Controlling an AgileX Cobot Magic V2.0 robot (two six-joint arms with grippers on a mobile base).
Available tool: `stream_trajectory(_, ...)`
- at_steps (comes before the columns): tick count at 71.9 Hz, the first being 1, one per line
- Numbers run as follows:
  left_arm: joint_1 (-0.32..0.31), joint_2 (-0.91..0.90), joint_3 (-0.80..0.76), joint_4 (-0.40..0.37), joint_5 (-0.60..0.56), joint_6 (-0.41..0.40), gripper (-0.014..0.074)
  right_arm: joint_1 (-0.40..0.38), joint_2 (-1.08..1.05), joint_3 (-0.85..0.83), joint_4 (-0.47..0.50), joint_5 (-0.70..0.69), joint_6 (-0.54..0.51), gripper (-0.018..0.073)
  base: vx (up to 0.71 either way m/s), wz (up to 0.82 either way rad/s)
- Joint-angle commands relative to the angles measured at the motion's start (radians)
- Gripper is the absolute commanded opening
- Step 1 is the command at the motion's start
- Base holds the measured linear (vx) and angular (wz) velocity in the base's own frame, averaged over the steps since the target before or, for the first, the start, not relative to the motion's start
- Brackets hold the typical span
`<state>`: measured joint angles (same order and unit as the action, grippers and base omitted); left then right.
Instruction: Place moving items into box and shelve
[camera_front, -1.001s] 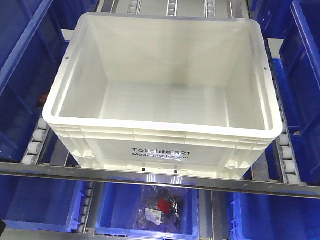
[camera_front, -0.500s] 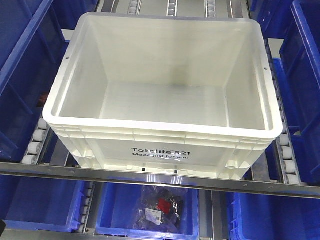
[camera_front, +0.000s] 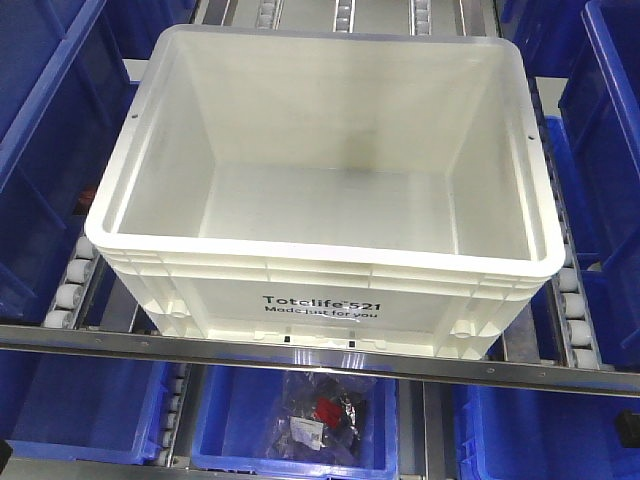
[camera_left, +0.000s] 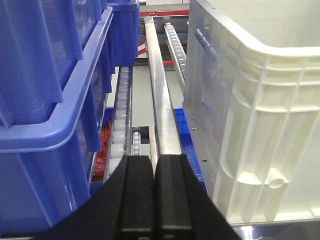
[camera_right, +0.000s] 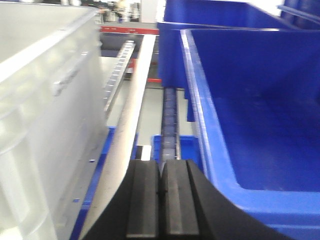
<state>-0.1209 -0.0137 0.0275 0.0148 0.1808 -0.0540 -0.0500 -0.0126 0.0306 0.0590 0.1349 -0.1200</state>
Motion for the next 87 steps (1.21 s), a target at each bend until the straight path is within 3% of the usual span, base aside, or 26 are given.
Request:
stream_trajectory(1, 0.002, -0.012, 0.031, 0.000, -0.086, -0.008, -0.0006, 0.003, -0.011, 0.000, -0.015, -0.085, 0.000, -0.0004, 0.00, 0.00)
stream_trajectory(87, 0.002, -0.012, 0.031, 0.000, -0.086, -0.008, -0.0006, 0.001, -0.010, 0.000, -0.002, -0.077, 0.000, -0.0004, 0.00, 0.00)
